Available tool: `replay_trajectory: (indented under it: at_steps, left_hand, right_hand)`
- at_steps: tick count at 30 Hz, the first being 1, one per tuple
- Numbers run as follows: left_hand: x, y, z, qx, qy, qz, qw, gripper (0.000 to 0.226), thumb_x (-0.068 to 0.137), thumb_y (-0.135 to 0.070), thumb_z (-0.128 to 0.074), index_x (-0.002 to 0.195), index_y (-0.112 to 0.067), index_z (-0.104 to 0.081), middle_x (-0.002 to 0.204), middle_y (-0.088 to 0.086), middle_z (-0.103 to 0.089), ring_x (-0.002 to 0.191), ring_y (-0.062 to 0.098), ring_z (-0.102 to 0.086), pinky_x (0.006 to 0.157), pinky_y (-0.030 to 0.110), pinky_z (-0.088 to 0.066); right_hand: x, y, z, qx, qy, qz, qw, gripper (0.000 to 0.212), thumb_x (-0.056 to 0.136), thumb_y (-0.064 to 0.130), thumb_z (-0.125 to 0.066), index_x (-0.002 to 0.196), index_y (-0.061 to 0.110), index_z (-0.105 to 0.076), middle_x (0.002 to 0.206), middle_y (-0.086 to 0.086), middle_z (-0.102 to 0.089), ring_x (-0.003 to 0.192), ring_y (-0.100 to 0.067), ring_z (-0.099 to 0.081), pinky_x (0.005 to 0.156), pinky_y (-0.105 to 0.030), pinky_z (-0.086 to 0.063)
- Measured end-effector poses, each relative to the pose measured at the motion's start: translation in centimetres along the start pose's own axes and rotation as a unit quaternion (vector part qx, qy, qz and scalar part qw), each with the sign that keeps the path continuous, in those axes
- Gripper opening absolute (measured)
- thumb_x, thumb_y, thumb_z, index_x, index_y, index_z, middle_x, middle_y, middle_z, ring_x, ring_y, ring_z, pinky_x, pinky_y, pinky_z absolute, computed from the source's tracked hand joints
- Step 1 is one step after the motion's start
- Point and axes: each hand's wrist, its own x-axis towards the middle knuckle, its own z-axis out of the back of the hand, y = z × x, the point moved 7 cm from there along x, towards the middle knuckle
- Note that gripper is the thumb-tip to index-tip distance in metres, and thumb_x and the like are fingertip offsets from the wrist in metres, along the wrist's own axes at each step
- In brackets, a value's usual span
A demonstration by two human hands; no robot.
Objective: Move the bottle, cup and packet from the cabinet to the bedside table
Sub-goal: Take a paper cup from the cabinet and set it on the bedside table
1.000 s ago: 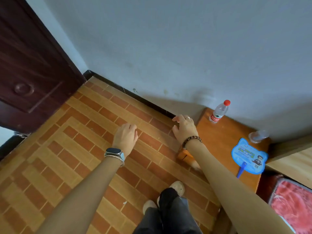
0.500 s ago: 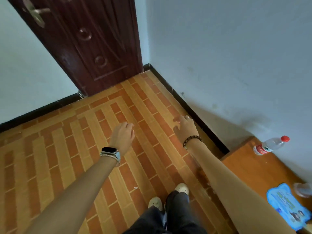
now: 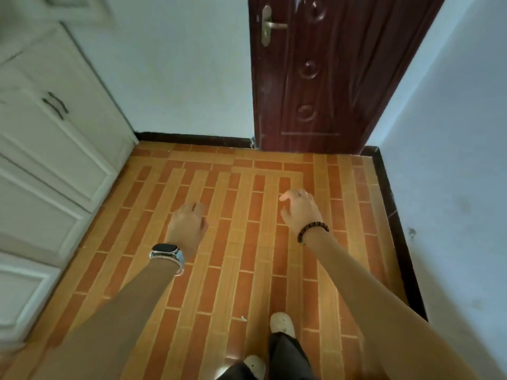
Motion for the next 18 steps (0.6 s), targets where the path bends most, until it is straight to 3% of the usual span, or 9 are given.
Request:
replay_trajectory:
  at_steps: [4, 11, 15, 18]
  left_hand:
    - [0.5, 2.8, 1.7, 0.012, -0.026, 0.084, 0.996, 0.025, 0.086, -0.009, -0.055, 0.110, -0.005, -0.057, 0.103, 0.015, -0.059, 0.086, 0.035, -0.057, 0.073, 0.042, -0.046]
    - [-0.8, 7.0, 4.3, 0.026, -0.070, 0.196, 0.978, 0.026, 0.085, -0.008, -0.054, 0.111, -0.006, -0.058, 0.103, 0.014, -0.059, 0.086, 0.034, -0.057, 0.071, 0.040, -0.045]
    - [-0.8, 9.6, 5.1, 0.026, -0.087, 0.255, 0.963, 0.026, 0.088, -0.010, -0.053, 0.113, -0.009, -0.058, 0.111, 0.011, -0.060, 0.097, 0.030, -0.058, 0.081, 0.041, -0.049]
    - [0.3, 12.0, 5.4, 0.017, -0.092, 0.280, 0.955, 0.027, 0.089, -0.011, -0.052, 0.116, -0.010, -0.057, 0.112, 0.011, -0.059, 0.101, 0.030, -0.057, 0.086, 0.042, -0.048]
  right_hand:
    - [5.2, 3.4, 0.6, -0.014, 0.013, 0.068, 0.997, 0.029, 0.094, 0.016, -0.050, 0.121, 0.021, -0.059, 0.126, -0.008, -0.053, 0.120, -0.026, -0.049, 0.095, -0.037, -0.047]
    - [10.9, 10.4, -0.6, -0.020, 0.033, 0.183, 0.982, 0.026, 0.094, 0.016, -0.054, 0.119, 0.020, -0.061, 0.120, -0.007, -0.058, 0.118, -0.025, -0.051, 0.098, -0.038, -0.048]
    - [13.2, 14.4, -2.1, -0.016, 0.058, 0.226, 0.972, 0.024, 0.093, 0.016, -0.056, 0.116, 0.021, -0.061, 0.120, -0.005, -0.056, 0.110, -0.023, -0.054, 0.083, -0.033, -0.050]
    - [15.4, 17.5, -3.5, -0.016, 0.078, 0.247, 0.966, 0.024, 0.093, 0.018, -0.057, 0.116, 0.023, -0.059, 0.121, -0.006, -0.056, 0.107, -0.023, -0.057, 0.085, -0.038, -0.054]
